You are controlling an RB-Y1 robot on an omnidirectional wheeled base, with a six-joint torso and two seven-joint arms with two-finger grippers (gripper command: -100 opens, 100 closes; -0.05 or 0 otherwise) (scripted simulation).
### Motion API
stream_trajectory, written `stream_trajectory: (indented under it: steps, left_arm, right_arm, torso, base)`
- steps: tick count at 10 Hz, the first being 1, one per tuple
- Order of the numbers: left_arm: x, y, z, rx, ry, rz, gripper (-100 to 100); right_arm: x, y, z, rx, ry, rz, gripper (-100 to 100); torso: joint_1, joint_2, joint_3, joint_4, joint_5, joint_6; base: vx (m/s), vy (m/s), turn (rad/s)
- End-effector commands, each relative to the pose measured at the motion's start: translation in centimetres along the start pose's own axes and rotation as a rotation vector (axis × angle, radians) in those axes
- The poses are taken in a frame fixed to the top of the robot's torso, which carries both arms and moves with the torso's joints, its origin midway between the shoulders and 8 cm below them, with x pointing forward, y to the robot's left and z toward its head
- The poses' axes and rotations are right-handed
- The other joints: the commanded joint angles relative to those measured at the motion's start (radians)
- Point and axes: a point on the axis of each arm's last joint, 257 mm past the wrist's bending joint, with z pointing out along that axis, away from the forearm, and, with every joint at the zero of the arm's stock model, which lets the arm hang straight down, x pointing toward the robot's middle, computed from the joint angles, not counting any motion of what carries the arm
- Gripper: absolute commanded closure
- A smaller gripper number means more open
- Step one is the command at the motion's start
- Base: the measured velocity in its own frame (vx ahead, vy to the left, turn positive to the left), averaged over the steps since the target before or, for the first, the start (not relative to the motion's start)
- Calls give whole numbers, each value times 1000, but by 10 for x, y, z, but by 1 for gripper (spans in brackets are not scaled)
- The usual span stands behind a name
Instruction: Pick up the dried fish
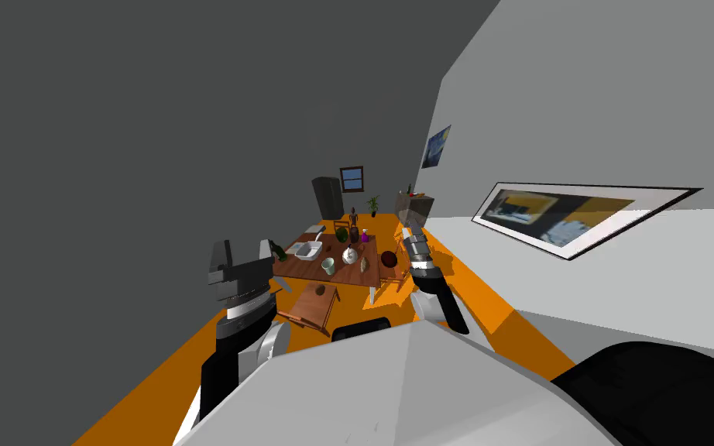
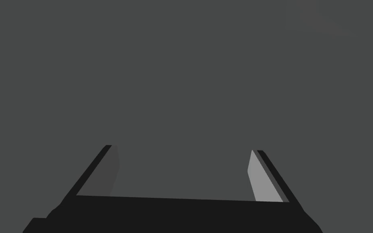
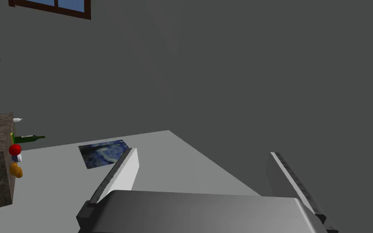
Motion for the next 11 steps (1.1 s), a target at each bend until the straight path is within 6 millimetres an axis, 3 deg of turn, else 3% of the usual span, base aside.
stream_trajectory:
  steps: [1, 8, 11]
  left_arm:
    - [0, 0, 0, 0, 0, 0, 0]
    - [0, 0, 0, 0, 0, 0, 0]
    - [0, 0, 0, 0, 0, 0, 0]
  right_arm:
    - [13, -11, -3, 19, 44, -23, -100]
    - [88, -88, -35, 152, 272, -162, -100]
    - [102, -105, -45, 181, 317, -195, -100]
  torso:
    - [0, 0, 0, 0, 0, 0]
    - [1, 0, 0, 0, 0, 0]
    - [0, -1, 0, 0, 0, 0]
  base:
    - [-14, 8, 204]
    - [-10, 14, 312]
    - [13, 3, 210]
